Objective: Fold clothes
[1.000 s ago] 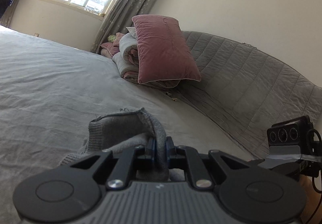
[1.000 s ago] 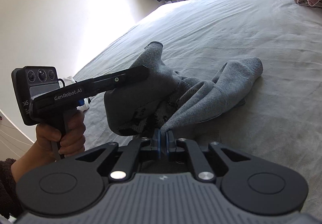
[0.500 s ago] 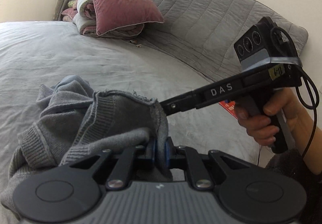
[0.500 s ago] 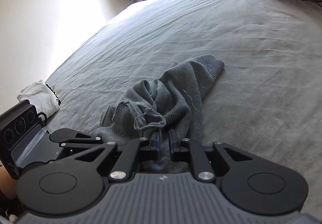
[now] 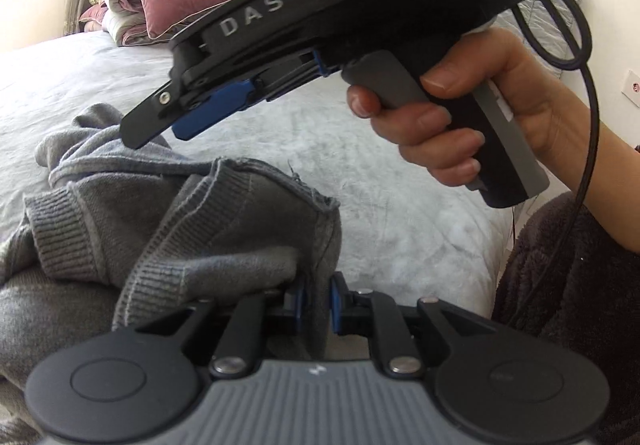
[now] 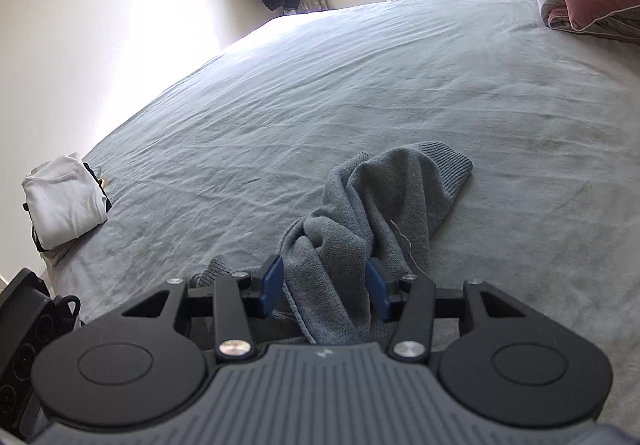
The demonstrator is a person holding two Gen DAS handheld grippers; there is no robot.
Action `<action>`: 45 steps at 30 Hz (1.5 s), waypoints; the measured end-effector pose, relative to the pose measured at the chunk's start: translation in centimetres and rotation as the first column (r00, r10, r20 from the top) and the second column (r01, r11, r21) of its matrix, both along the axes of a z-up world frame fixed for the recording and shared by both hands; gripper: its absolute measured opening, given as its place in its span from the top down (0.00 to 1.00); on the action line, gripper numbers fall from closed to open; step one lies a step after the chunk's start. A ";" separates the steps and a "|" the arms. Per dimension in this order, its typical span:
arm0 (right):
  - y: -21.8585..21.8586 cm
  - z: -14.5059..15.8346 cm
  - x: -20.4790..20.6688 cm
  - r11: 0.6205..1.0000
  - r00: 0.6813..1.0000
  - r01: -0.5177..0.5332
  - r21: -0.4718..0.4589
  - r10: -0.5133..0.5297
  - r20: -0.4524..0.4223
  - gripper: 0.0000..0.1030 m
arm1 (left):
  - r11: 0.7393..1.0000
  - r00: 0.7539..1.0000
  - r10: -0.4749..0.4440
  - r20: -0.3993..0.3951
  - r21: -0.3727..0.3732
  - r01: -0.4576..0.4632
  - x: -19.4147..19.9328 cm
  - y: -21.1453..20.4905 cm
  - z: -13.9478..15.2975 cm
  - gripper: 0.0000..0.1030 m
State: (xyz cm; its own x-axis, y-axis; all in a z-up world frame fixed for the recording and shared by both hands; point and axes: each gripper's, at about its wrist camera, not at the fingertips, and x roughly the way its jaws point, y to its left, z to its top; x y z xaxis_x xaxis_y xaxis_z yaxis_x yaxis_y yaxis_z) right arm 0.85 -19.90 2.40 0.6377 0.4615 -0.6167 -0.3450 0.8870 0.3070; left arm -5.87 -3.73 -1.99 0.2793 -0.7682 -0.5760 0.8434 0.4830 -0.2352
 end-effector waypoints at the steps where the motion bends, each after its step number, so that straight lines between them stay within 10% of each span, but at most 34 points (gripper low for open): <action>1: 0.5 -0.1 0.2 1.000 1.000 -0.010 -0.018 0.010 0.011 0.52 | 1.000 1.000 -0.005 0.000 -0.002 0.005 -0.1 0.2 0.2 0.80; 6: 2.5 -1.1 1.2 0.991 0.998 -0.040 -0.131 0.046 0.042 0.56 | 1.000 1.000 0.002 0.017 -0.013 -0.001 -0.5 1.6 1.3 0.64; 10: 2.9 -1.8 1.7 0.973 0.998 -0.029 -0.229 0.042 0.052 0.89 | 0.999 0.998 0.037 0.051 -0.030 -0.036 -0.8 3.2 2.1 0.48; 19: -0.3 -0.2 0.9 0.969 0.989 0.129 -0.211 -0.110 0.097 0.99 | 0.959 0.956 0.281 0.088 -0.068 -0.276 1.8 8.1 3.7 0.33; 35: -8.5 0.1 -1.2 0.873 0.916 0.401 -0.276 -0.384 0.115 1.00 | 0.887 0.880 0.451 -0.147 -0.037 -0.460 6.3 11.5 0.7 0.35; 39: -10.6 0.1 -2.0 0.887 0.908 0.418 -0.196 -0.409 0.089 0.98 | 0.891 0.882 0.443 -0.160 -0.029 -0.453 6.3 11.1 0.5 0.40; 45: -8.0 0.1 -2.4 0.963 0.972 0.232 -0.137 -0.225 0.069 0.68 | 0.895 0.884 0.435 -0.173 -0.026 -0.445 6.4 10.5 0.4 0.48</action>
